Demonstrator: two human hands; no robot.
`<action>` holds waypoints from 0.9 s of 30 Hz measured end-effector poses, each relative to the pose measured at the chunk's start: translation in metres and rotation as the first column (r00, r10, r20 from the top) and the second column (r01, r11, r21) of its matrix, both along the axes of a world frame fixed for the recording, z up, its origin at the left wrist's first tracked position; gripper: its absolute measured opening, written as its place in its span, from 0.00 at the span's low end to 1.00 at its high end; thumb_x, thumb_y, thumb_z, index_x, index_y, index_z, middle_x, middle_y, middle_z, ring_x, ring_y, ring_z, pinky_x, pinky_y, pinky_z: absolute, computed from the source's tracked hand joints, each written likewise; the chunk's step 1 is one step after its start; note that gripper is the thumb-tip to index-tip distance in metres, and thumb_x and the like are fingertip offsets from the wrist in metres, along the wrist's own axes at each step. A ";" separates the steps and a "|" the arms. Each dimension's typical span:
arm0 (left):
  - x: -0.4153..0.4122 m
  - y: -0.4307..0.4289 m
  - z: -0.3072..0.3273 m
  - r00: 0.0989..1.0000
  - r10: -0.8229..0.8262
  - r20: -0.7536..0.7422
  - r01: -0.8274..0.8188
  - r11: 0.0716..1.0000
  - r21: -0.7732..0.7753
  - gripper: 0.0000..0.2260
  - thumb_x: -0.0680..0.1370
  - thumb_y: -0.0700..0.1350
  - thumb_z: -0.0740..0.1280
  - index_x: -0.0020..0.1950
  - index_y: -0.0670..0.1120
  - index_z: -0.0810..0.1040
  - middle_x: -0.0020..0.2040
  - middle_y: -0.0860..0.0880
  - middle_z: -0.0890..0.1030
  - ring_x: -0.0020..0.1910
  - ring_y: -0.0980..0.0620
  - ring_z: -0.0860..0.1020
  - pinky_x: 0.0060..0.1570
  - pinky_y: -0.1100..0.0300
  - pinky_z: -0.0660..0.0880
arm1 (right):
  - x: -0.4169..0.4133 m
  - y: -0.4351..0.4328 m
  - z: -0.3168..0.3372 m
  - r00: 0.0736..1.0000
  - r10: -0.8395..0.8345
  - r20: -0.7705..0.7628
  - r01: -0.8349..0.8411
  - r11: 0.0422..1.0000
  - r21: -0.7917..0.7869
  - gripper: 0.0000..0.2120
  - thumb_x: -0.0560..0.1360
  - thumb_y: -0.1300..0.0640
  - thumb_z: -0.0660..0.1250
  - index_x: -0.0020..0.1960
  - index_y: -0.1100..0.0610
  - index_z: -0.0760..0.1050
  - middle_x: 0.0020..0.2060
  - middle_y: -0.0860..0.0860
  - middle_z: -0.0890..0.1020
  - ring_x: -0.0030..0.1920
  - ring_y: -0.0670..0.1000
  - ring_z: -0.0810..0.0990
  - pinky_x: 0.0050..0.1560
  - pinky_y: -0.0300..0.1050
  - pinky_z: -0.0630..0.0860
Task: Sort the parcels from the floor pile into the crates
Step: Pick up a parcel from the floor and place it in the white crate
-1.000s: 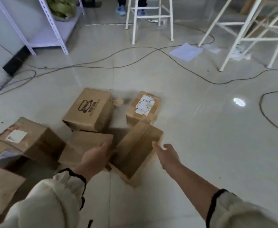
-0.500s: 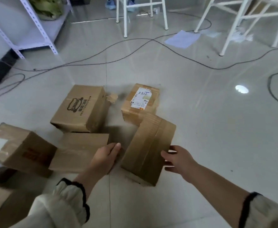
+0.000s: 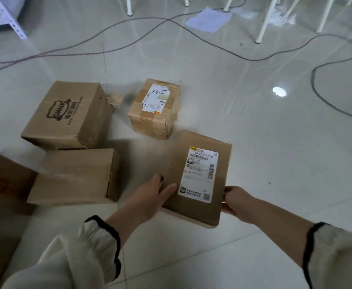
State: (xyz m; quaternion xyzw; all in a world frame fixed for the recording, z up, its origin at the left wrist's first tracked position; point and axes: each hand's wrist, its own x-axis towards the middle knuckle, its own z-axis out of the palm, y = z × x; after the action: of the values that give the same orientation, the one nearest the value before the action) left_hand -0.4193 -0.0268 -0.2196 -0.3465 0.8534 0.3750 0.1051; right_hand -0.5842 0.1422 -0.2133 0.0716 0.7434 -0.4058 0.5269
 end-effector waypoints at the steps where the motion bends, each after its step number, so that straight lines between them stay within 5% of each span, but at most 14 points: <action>1: -0.002 0.004 0.001 1.000 -0.018 0.017 0.019 0.999 -0.035 0.18 0.77 0.65 0.55 0.58 0.53 0.66 0.47 0.56 0.75 0.43 0.57 0.74 0.41 0.57 0.72 | 0.001 0.002 0.000 1.000 0.001 0.022 -0.001 1.000 -0.002 0.19 0.77 0.73 0.51 0.62 0.64 0.73 0.53 0.56 0.82 0.52 0.53 0.82 0.47 0.42 0.80; 5: -0.008 -0.004 0.005 0.996 0.081 0.030 -0.084 0.989 0.123 0.23 0.77 0.65 0.55 0.62 0.49 0.70 0.55 0.51 0.78 0.52 0.50 0.77 0.54 0.51 0.74 | -0.012 0.001 0.003 0.998 -0.037 0.042 0.037 0.999 -0.004 0.14 0.78 0.67 0.54 0.55 0.64 0.77 0.51 0.56 0.83 0.52 0.58 0.81 0.59 0.52 0.77; 8: -0.015 -0.020 0.019 0.938 0.347 -0.018 -0.313 0.865 0.393 0.23 0.78 0.63 0.55 0.67 0.52 0.70 0.54 0.49 0.78 0.51 0.47 0.77 0.50 0.50 0.75 | -0.039 -0.006 0.023 0.983 -0.165 0.082 0.175 0.975 -0.138 0.13 0.80 0.53 0.57 0.58 0.60 0.72 0.51 0.55 0.79 0.48 0.59 0.78 0.49 0.55 0.74; 10: -0.023 -0.027 0.027 0.945 0.327 0.024 -0.303 0.843 0.446 0.23 0.79 0.60 0.56 0.71 0.53 0.65 0.56 0.48 0.77 0.50 0.46 0.78 0.48 0.50 0.76 | -0.057 -0.006 0.038 0.999 -0.021 0.037 0.027 0.985 -0.173 0.20 0.79 0.46 0.60 0.66 0.56 0.70 0.60 0.52 0.76 0.58 0.59 0.76 0.49 0.55 0.76; 12: -0.031 -0.031 0.032 0.958 0.272 0.086 -0.277 0.820 0.501 0.24 0.79 0.58 0.59 0.74 0.54 0.61 0.57 0.48 0.76 0.51 0.44 0.78 0.49 0.48 0.78 | -0.067 -0.009 0.045 0.979 0.199 -0.050 -0.204 0.968 -0.146 0.27 0.77 0.51 0.65 0.73 0.52 0.62 0.68 0.50 0.71 0.66 0.59 0.71 0.50 0.54 0.77; 15: -0.040 -0.033 0.034 0.965 0.195 0.175 -0.260 0.803 0.537 0.24 0.78 0.54 0.63 0.74 0.56 0.61 0.54 0.46 0.77 0.48 0.43 0.80 0.44 0.48 0.79 | -0.067 -0.014 0.038 0.922 0.381 -0.071 -0.387 0.902 -0.189 0.33 0.77 0.58 0.65 0.76 0.43 0.53 0.67 0.50 0.73 0.65 0.58 0.73 0.50 0.52 0.78; 20: -0.037 -0.039 0.025 0.967 0.183 0.177 -0.251 0.802 0.542 0.26 0.78 0.53 0.65 0.74 0.58 0.60 0.51 0.47 0.79 0.45 0.45 0.82 0.38 0.52 0.80 | -0.061 -0.012 0.015 0.922 0.381 -0.067 -0.384 0.882 -0.273 0.29 0.78 0.57 0.63 0.72 0.36 0.57 0.56 0.48 0.82 0.56 0.55 0.81 0.51 0.56 0.80; 27: -0.032 -0.045 0.013 0.969 0.196 0.151 -0.247 0.796 0.553 0.28 0.76 0.55 0.67 0.74 0.60 0.60 0.50 0.49 0.80 0.42 0.47 0.83 0.35 0.55 0.80 | -0.065 -0.008 0.000 0.927 0.367 -0.080 -0.374 0.885 -0.277 0.29 0.77 0.55 0.64 0.73 0.37 0.58 0.53 0.46 0.83 0.53 0.52 0.83 0.47 0.52 0.80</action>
State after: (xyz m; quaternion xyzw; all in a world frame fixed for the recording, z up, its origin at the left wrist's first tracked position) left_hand -0.4509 -0.0720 -0.2062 -0.4127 0.6514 0.6060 0.1953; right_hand -0.6495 0.1340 -0.2133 -0.1540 0.6832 -0.4022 0.5897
